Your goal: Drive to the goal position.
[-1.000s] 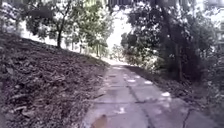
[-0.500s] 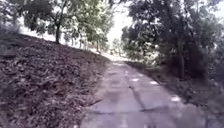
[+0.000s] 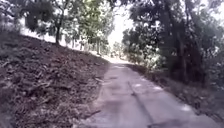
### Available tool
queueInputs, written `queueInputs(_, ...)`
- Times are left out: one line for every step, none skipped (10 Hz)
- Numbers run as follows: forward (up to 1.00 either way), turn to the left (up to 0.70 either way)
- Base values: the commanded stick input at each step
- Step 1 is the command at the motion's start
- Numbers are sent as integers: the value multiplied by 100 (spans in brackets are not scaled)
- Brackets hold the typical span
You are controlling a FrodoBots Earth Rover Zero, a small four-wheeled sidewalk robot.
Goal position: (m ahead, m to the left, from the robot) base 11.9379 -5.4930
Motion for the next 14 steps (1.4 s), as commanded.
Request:
queueInputs(50,0)
queueInputs(50,0)
queueInputs(50,0)
queueInputs(50,0)
queueInputs(50,0)
queueInputs(50,0)
queueInputs(50,0)
queueInputs(50,0)
queueInputs(50,0)
queueInputs(50,0)
queueInputs(50,0)
queueInputs(50,0)
queueInputs(50,0)
queueInputs(50,0)
